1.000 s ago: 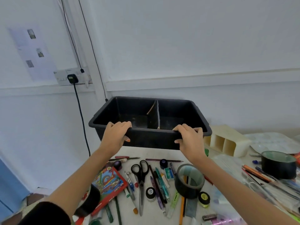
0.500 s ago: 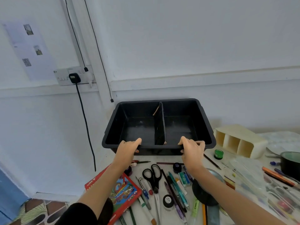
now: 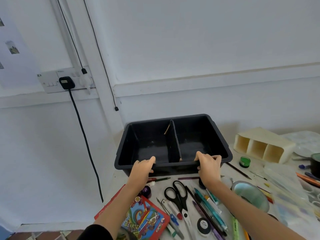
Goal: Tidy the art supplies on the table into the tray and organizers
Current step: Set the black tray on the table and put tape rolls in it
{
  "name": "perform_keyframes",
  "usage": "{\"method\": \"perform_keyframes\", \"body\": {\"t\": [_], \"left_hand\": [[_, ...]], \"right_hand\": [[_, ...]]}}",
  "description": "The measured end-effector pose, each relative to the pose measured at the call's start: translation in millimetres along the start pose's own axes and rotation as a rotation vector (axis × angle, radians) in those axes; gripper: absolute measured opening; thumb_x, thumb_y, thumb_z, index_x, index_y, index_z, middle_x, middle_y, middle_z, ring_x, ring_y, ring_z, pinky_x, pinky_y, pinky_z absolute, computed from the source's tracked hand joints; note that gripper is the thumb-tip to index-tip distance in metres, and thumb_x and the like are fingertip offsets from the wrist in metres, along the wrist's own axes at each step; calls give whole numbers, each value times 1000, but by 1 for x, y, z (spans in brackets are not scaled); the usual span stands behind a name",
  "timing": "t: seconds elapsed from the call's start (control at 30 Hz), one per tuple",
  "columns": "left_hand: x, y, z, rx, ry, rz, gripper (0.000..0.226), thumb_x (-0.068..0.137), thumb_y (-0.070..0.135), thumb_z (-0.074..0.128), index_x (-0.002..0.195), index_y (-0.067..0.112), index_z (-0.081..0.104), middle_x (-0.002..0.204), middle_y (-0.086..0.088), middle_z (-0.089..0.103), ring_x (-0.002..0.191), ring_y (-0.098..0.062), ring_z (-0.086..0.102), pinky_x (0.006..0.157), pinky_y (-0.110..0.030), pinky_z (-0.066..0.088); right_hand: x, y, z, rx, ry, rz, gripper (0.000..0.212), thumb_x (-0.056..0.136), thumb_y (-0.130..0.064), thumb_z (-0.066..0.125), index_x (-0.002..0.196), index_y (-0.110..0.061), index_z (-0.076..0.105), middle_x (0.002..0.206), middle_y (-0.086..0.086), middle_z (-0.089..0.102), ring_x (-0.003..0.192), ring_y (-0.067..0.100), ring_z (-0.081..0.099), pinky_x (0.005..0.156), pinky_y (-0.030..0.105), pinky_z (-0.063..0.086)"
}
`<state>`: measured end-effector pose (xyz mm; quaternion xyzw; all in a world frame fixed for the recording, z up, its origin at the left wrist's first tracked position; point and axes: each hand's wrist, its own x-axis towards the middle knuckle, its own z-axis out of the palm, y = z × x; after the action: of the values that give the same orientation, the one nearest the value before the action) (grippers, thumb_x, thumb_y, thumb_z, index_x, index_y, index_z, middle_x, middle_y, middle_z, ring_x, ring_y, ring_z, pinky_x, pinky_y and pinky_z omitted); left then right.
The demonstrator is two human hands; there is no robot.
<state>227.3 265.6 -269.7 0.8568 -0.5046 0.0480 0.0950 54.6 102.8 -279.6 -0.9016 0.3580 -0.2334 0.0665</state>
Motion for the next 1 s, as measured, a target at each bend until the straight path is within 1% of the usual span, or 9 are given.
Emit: {"method": "perform_keyframes", "body": {"t": [0.17,0.43,0.5,0.57,0.67,0.77,0.83,0.93,1.0], "left_hand": [[-1,-1,2,3,34,18,23,89,3,51,102,20,41,97,7,57,92,-12,58,77,-24,27],[-11,-8,-6,-1,31,122,16,95,23,49,109,20,42,106,5,58,97,-13,53,94,-28,36],[-12,-11,-4,13,17,160,35,94,51,34,110,22,43,105,8,54,98,-11,51,92,-29,37],[-10,-10,-6,51,-8,167,79,80,75,-1,116,22,44,109,9,52,103,-10,48,92,-31,36],[-3,-14,-7,78,8,108,107,65,74,-30,121,21,45,114,7,51,106,-12,47,92,-31,36],[5,-18,-6,114,14,75,86,76,67,-16,117,21,45,111,7,52,102,-12,48,88,-30,35],[7,-21,-5,121,17,82,102,67,70,-30,116,22,45,109,8,52,99,-11,48,86,-28,36],[7,-23,-4,121,-4,83,88,77,68,-17,116,22,47,109,9,53,98,-10,49,86,-27,36],[8,-22,-4,108,-14,91,78,81,64,-9,114,22,48,107,9,53,97,-10,50,86,-28,36]], "right_hand": [[-4,-1,-1,-24,-11,-3,39,68,14,48,85,-20,41,75,-5,56,73,16,47,82,29,24],[-8,-4,-9,-57,-109,-33,36,71,4,54,86,-24,38,75,-8,52,74,14,45,81,30,25],[-8,-2,-8,-81,-126,-95,28,71,-11,59,86,-26,40,74,-10,50,74,12,46,82,30,25],[-8,5,-4,-72,-44,-210,19,72,-37,57,86,-28,49,77,-14,53,78,11,51,80,31,21],[-3,5,-4,-112,-138,-258,50,79,-69,25,104,-36,54,97,-19,55,96,7,48,90,34,20],[5,-3,-5,-142,-178,-222,82,77,-75,-9,115,-37,53,108,-16,54,107,9,45,96,36,20],[7,-7,-5,-173,-166,-205,94,73,-72,-23,116,-35,52,110,-14,54,107,11,45,97,38,22],[6,-8,-5,-197,-201,-185,95,73,-72,-24,118,-34,51,112,-13,54,108,12,46,97,39,23],[9,-11,-8,-182,-269,-138,80,82,-73,-5,118,-32,53,112,-11,56,110,14,47,99,42,24]]}}
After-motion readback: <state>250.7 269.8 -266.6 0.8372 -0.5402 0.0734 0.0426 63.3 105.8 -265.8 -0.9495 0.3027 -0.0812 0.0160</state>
